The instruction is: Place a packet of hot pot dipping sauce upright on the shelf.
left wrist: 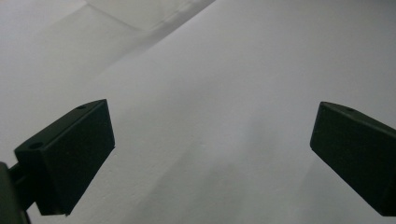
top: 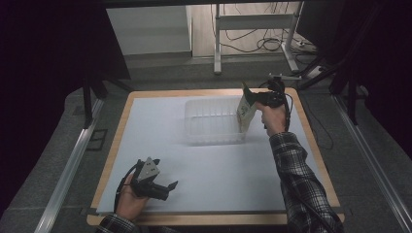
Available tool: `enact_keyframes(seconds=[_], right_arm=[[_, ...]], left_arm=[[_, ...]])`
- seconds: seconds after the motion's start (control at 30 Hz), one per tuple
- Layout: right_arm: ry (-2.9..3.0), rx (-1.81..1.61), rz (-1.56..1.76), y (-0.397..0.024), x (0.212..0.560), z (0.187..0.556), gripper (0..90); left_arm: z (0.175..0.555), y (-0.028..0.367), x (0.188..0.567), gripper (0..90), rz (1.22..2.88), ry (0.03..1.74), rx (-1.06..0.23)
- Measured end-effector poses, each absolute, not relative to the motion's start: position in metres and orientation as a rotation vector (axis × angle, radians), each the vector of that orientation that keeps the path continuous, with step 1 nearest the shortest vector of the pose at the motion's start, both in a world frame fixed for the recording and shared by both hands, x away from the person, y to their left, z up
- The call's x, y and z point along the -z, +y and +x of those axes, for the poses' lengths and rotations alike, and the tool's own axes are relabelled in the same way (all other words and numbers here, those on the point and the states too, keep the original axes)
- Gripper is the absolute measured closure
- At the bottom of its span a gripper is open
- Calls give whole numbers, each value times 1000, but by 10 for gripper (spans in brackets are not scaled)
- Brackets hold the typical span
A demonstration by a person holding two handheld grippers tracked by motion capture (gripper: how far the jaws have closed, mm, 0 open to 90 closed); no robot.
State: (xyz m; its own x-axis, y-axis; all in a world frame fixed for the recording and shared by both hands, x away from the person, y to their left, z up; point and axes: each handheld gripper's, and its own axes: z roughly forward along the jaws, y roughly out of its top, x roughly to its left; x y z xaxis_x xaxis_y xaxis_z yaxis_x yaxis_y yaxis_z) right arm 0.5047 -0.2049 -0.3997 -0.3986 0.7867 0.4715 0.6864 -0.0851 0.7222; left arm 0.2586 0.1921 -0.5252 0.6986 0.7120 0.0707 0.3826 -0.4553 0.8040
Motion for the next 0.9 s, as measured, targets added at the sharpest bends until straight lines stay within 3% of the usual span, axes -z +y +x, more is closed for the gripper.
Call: enact_keyframes(seconds=[0.33,0.8,0.9], right_arm=[[2094,-1440,1595,-205,396,504,747],[2127,-1437,1528,-207,395,500,468],[2141,-1430,1514,-206,395,499,443]], left_arm=[[259,191,526,0,2094,834,-511],[259,190,526,0,2106,827,-511],[259,190,526,0,2107,827,-511]])
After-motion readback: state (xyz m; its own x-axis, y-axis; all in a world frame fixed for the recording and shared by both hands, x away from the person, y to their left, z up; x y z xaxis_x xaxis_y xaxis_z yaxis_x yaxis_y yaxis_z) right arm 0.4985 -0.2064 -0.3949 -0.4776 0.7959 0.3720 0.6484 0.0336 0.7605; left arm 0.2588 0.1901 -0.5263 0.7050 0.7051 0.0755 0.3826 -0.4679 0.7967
